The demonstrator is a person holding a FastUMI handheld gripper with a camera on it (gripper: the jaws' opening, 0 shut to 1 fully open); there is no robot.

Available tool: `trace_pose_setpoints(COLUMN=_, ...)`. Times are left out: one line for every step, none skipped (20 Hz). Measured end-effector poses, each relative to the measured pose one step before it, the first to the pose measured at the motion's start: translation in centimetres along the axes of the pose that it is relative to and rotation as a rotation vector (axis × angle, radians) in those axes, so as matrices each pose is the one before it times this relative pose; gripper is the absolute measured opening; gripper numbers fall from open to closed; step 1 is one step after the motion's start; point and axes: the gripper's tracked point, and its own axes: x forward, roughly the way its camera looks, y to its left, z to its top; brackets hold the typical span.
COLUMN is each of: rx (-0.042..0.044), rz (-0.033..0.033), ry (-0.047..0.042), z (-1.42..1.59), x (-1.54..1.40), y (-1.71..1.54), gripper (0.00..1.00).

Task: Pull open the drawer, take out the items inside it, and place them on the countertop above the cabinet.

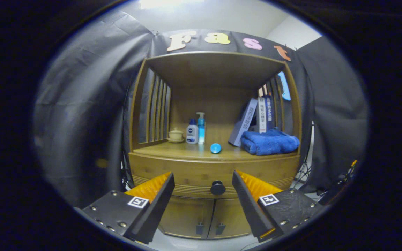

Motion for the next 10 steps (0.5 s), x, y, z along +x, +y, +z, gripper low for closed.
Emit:
trace_pose_setpoints(rx=0.05430, rz=-0.01115, ry=0.01352, z=0.663, x=-1.382, y=-0.176, gripper=0.99)
trace_pose_setpoints(rx=0.03270, rz=-0.01975, ry=0.01535, z=0.479, x=-1.214, y=-0.695, gripper=0.99)
trace_pose_setpoints(rx=0.00643, rz=-0.01293, ry=0.01751, z=0.249, x=-1.217, y=-0.604, gripper=0.99)
trace_pose_setpoints(rx=-0.01055, rz=0.00679, ry=0.01032, z=0.298, x=-1.209, y=0.045, gripper=0.99)
trace_pose_setpoints(rx=-0.00974, rz=0.00976, ry=-0.01460, z=0.755, x=-0.776, y=0.094, gripper=0.99)
trace_pose_setpoints(rx=0.00511, rz=-0.01365, ry=-0.01296, z=0.940, x=-0.592, y=-0.131, gripper=0.99)
trace_pose_setpoints(rx=-0.01084, rz=-0.02495, ry=-0.00414, z=0.640, x=-0.884, y=-0.648, gripper=0.99)
trace_pose_setpoints(rx=-0.02761, rz=-0.02427, ry=0.00952, z=0.421, x=-0.692, y=-0.551, gripper=0.99)
trace_pose_setpoints(rx=-0.03546, rz=-0.02589, ry=0.01338, z=0.373, x=-0.693, y=-0.587, gripper=0.99)
trace_pose_setpoints(rx=-0.01938, rz=-0.01970, ry=0.01215, z=0.655, x=-0.210, y=-0.696, gripper=0.99)
